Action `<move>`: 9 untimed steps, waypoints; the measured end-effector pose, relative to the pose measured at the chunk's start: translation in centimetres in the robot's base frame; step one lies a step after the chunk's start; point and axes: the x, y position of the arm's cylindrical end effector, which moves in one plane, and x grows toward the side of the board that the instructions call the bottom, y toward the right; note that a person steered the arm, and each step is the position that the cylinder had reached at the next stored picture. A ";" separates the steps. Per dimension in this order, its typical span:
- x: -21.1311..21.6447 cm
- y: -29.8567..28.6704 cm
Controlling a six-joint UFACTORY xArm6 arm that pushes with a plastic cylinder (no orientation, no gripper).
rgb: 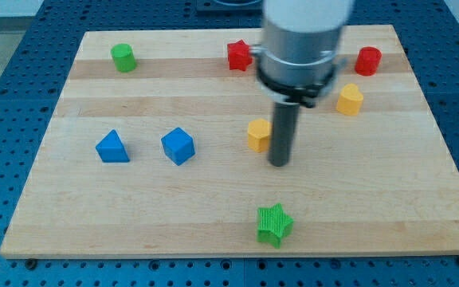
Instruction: Push yellow hexagon to the top of blue cube
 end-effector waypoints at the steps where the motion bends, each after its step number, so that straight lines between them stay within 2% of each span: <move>1: 0.0 -0.1; 2: -0.9 -0.1; 3: -5.0 -0.1; 5: -5.0 0.2; 6: -4.3 6.9; 7: -5.9 6.9; 9: -6.2 5.4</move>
